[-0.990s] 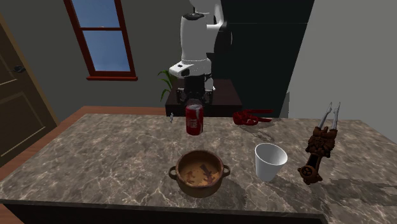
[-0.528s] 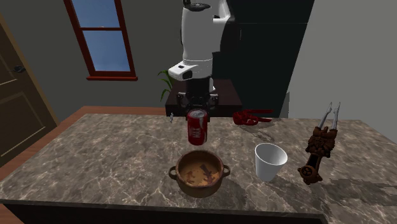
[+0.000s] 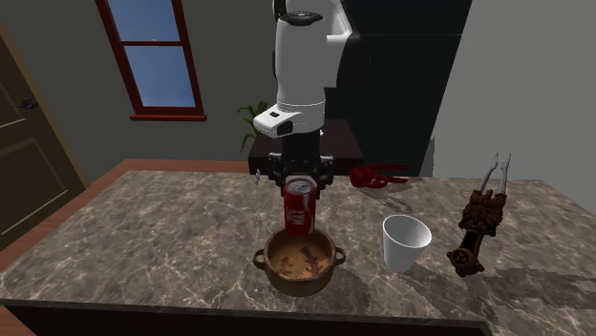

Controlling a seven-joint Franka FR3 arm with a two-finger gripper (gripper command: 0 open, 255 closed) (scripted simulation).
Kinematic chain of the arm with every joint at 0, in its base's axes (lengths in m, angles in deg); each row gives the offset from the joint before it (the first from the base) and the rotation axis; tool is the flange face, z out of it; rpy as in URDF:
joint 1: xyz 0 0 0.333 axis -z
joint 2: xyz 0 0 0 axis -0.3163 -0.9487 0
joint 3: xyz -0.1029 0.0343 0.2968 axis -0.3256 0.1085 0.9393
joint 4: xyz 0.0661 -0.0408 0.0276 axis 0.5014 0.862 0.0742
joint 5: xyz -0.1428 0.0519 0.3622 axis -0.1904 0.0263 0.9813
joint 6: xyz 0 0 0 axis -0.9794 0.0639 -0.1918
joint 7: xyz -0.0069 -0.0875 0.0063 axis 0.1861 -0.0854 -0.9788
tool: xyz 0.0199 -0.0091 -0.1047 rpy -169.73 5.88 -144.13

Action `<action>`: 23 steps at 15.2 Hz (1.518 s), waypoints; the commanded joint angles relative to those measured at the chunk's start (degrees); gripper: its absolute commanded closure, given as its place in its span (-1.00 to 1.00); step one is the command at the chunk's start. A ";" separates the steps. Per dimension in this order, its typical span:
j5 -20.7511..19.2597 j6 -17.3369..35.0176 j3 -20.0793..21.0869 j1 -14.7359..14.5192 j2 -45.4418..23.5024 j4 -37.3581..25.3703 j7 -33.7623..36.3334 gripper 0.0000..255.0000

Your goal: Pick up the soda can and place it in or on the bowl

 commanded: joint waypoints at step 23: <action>0.26 7.84 0.20 0.08 -6.08 1.72 -0.13 -1.00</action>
